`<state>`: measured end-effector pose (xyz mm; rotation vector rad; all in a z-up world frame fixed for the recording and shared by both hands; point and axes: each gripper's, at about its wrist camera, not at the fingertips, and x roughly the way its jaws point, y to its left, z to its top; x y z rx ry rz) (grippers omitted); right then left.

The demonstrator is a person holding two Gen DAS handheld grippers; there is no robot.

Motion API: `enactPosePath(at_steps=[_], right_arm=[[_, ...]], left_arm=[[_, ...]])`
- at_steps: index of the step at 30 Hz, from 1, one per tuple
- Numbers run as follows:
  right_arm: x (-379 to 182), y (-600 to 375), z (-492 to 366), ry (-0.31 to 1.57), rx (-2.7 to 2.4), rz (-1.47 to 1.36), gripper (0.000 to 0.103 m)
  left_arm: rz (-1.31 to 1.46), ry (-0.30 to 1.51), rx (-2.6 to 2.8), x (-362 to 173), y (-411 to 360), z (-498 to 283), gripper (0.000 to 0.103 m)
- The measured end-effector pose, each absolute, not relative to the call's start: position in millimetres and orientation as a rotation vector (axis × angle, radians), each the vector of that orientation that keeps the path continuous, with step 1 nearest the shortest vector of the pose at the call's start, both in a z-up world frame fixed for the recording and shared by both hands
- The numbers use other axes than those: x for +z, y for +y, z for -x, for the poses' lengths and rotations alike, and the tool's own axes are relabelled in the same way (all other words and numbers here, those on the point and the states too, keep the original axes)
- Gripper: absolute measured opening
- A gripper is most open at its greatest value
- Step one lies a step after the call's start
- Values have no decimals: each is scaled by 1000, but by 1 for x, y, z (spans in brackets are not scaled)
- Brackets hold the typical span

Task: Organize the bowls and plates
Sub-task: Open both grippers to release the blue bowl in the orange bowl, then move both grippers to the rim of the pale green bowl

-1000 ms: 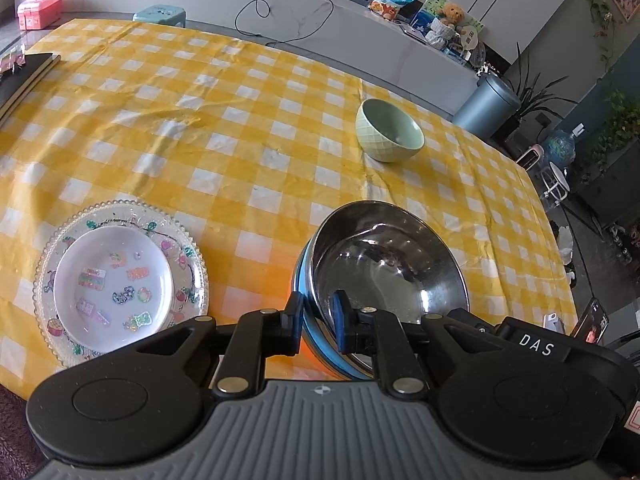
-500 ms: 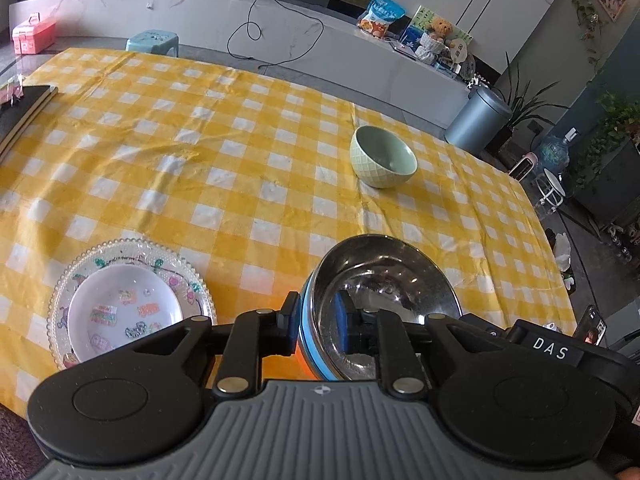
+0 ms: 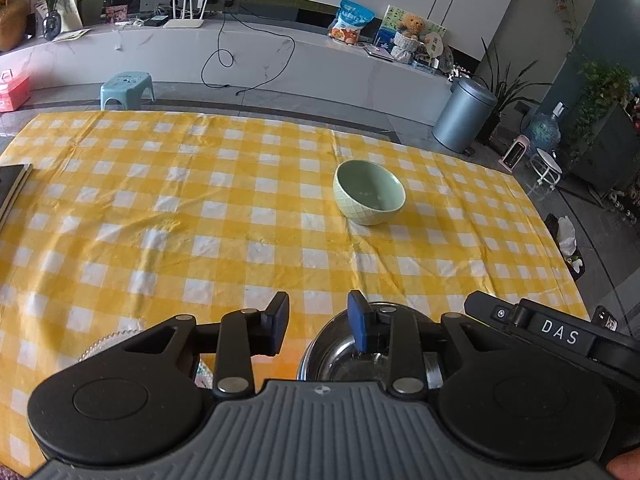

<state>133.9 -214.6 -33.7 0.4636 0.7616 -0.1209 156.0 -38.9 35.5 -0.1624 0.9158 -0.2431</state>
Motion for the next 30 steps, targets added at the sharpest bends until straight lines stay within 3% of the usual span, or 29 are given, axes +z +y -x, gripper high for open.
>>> enactPosePath(at_steps=[16,30], right_arm=[[-48,-241,-241,838,-87,-412,39],[-92,-246,-337,935,-96,-396,25]], left_arm=[[48,942,-341,25,-79,-258,37],[131,1049,-347,-32,-93,-345,37]])
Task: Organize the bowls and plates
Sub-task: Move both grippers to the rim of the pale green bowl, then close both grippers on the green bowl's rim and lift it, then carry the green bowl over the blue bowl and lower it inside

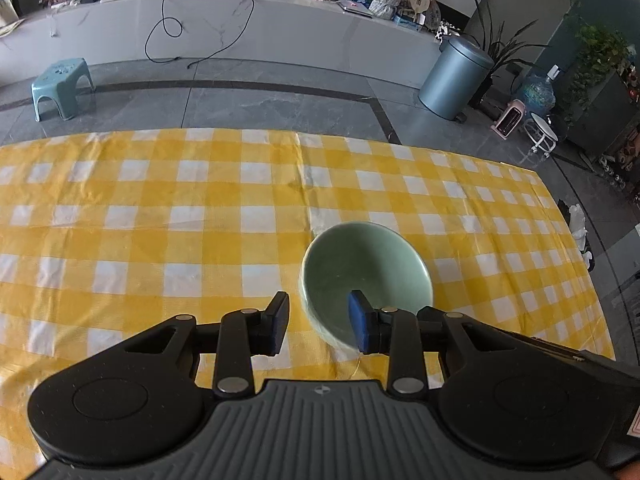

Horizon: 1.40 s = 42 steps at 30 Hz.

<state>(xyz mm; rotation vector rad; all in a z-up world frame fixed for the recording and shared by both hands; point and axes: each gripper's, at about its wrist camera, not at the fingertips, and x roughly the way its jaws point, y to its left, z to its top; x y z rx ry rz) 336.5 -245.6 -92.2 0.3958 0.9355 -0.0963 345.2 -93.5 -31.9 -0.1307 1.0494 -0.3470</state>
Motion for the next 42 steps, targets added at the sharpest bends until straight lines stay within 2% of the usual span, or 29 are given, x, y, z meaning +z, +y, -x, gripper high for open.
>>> enactPosePath(at_steps=[3,12,26,42], right_arm=[[-103,-245,-348,951,-98,-397,22],[-124,-244,-363,968,-96,-427,15],[-112,-248,-346,971,-100,-494,10],[-19,-222,-242,816,-31,-485,9]], left_arm=[[129,1067,-342,-43,-96,-355,37],[146,1094,-335,-62,-98,-366,14],[132,1078,-319,-38,-98,-346,9],[170,968,-287,52,-72,-251,9]])
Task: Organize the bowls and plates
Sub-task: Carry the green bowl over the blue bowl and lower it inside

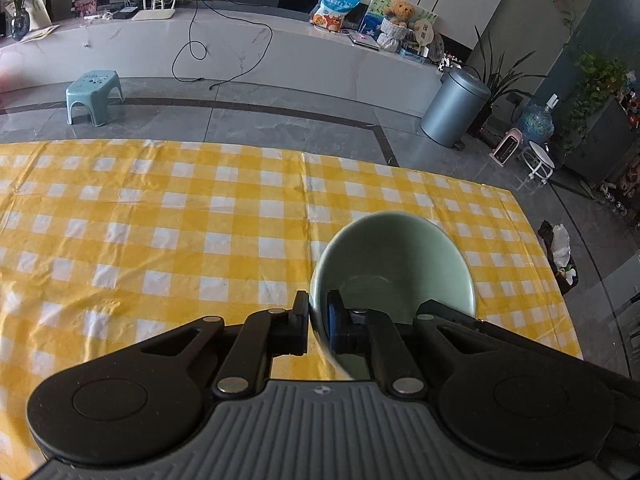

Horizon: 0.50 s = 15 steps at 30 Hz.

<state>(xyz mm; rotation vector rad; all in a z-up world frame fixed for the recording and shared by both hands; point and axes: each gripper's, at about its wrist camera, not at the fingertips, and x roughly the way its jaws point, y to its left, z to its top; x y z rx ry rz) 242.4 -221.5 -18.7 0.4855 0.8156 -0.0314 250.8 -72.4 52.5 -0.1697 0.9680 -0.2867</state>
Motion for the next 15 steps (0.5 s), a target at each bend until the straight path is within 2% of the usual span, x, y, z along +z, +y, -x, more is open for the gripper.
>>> enactPosePath(at_steps=[8,15], right_arm=[[4,-201,-183,772,9,-489,8],[1,-195,-134,772,20,-522,8]], left_arm=[[195,915,-256,75,-52,-195,9],[234,913,-249,72,-41,-156,9]])
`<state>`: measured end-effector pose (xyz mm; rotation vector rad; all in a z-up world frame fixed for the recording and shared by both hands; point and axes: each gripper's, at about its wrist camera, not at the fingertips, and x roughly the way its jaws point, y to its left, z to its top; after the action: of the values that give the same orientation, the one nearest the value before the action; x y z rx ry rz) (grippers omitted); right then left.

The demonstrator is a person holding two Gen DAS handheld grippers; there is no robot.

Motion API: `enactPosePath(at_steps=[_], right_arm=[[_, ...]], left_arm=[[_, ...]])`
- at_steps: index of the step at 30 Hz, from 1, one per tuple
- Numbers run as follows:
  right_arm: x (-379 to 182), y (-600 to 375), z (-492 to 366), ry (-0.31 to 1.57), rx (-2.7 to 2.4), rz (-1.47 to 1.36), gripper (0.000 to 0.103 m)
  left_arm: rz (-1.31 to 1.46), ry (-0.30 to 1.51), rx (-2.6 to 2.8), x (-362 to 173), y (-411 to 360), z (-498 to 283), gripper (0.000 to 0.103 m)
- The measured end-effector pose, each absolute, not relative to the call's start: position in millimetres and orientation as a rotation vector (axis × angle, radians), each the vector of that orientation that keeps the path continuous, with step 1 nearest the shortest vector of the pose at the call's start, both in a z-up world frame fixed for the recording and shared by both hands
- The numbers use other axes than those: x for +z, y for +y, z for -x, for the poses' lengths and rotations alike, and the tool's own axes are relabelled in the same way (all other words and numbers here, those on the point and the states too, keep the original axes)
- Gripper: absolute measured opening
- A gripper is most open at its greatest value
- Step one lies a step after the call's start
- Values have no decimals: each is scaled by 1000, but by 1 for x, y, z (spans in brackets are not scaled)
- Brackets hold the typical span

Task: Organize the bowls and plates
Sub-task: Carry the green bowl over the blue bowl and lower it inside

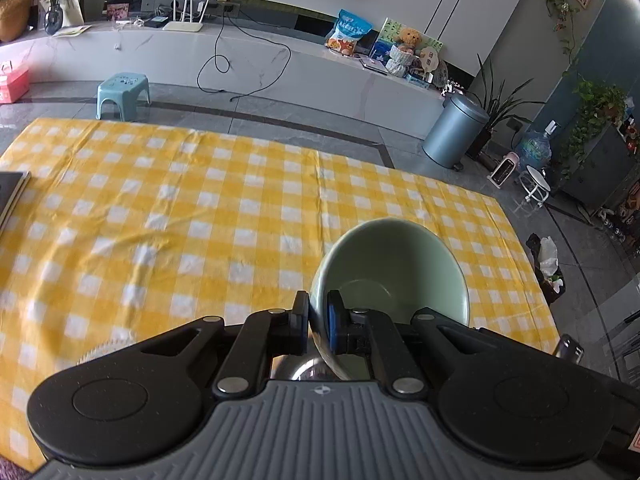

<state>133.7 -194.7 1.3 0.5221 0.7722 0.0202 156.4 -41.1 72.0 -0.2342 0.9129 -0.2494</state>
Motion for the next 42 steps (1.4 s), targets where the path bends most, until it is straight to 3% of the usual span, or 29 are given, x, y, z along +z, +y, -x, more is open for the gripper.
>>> enactPosePath(at_steps=[12,42], right_arm=[[-25,-200,-90,809,-11,-565,7],[-72,-189,-111,917,-65,-437,5]], left_arm=[[255,954,-259,42,-39,-112,10],[175,1065,-287,2,-42,-125,16]])
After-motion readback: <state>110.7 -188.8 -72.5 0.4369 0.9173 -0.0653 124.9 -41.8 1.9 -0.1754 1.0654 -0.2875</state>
